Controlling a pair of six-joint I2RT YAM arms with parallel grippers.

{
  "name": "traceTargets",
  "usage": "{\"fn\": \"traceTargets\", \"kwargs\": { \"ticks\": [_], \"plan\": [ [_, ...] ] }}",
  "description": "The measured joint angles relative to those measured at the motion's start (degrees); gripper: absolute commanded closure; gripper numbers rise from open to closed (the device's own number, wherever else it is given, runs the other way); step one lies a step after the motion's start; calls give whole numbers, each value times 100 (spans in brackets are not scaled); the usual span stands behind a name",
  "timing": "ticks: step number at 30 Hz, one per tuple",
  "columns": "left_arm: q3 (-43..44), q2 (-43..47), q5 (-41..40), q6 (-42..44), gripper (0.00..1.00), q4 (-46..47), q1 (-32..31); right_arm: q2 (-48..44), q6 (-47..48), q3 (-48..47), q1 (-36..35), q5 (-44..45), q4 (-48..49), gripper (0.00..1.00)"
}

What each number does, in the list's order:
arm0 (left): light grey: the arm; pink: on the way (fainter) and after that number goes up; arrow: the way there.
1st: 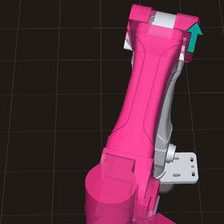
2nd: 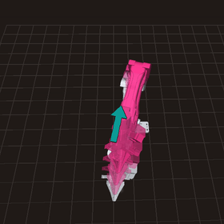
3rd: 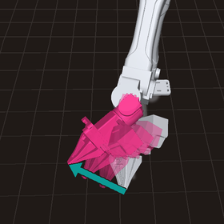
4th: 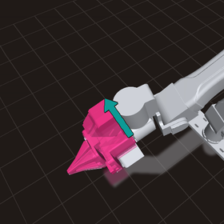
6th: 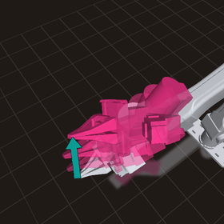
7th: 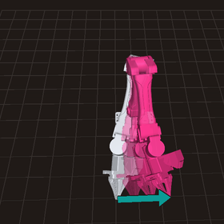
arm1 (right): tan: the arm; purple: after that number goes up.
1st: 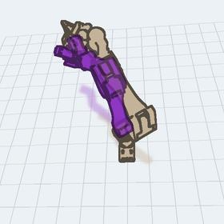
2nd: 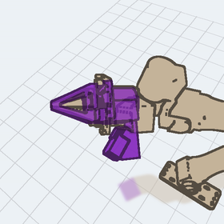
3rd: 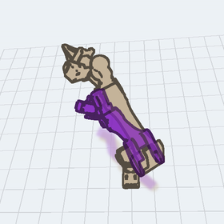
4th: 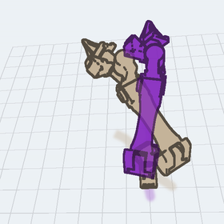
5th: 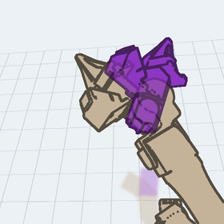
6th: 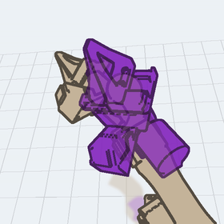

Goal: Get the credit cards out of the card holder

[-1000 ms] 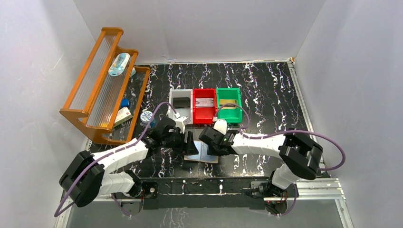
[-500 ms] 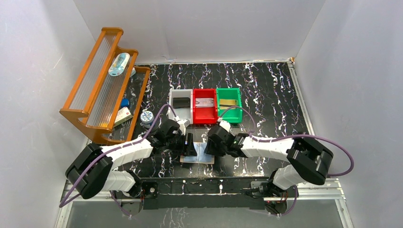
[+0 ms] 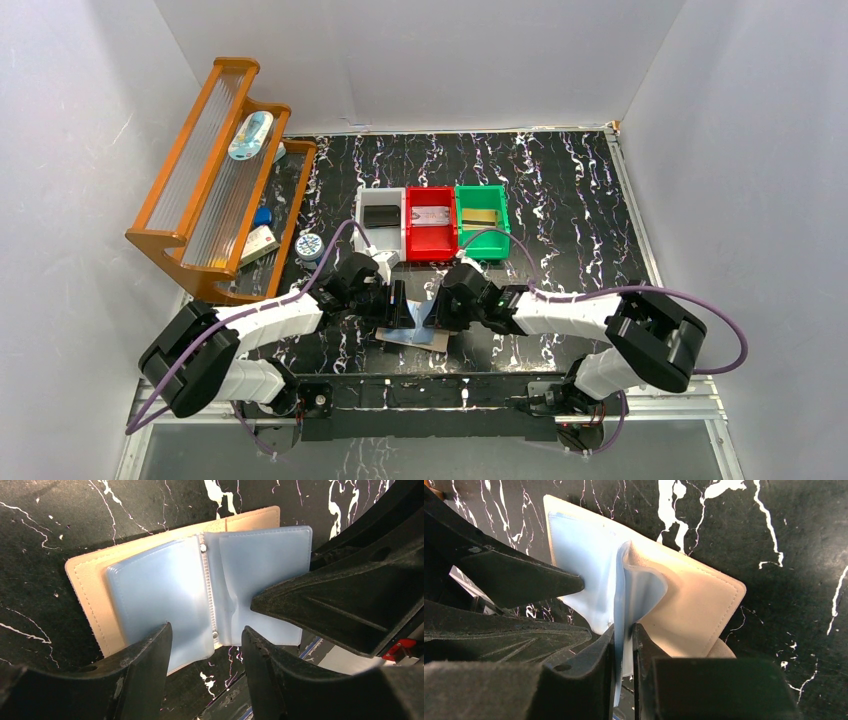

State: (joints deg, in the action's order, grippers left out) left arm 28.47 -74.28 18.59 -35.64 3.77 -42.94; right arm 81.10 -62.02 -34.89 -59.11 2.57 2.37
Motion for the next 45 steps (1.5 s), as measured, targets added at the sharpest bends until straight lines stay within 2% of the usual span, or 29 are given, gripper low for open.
{"fn": "traceTargets", "kwargs": {
  "ticks": [7, 11, 14, 18, 23, 25, 31, 37, 45],
  "plan": [
    [-2, -4, -2, 0, 50, 7, -4, -24, -125, 129, 83, -111, 157, 82],
    [-33, 0, 0, -2, 51, 52, -4, -94, -267, 444, 240, -407, 603, 85],
    [-72, 17, 0, -17, 51, 109, -4, -118, -479, 848, 417, -741, 1285, 80],
    [-101, 17, 7, -42, 51, 175, -7, -70, -748, 1209, 592, -1182, 2068, 70],
    [-101, 17, 7, -57, 52, 181, -4, 7, -844, 1198, 616, -1464, 2404, 65],
    [-103, 17, 7, -59, 52, 181, -7, -7, -848, 1176, 616, -1467, 2371, 68],
    [-103, 17, 4, -61, 53, 181, -7, -310, -804, 1172, 619, -1316, 1982, 85],
    [-103, 17, 4, -61, 53, 181, -4, -321, -785, 1143, 619, -1344, 2052, 83],
    [-131, 17, 4, -83, 55, 225, -4, 343, -831, 898, 619, -1541, 2538, 81]
  ]
}}
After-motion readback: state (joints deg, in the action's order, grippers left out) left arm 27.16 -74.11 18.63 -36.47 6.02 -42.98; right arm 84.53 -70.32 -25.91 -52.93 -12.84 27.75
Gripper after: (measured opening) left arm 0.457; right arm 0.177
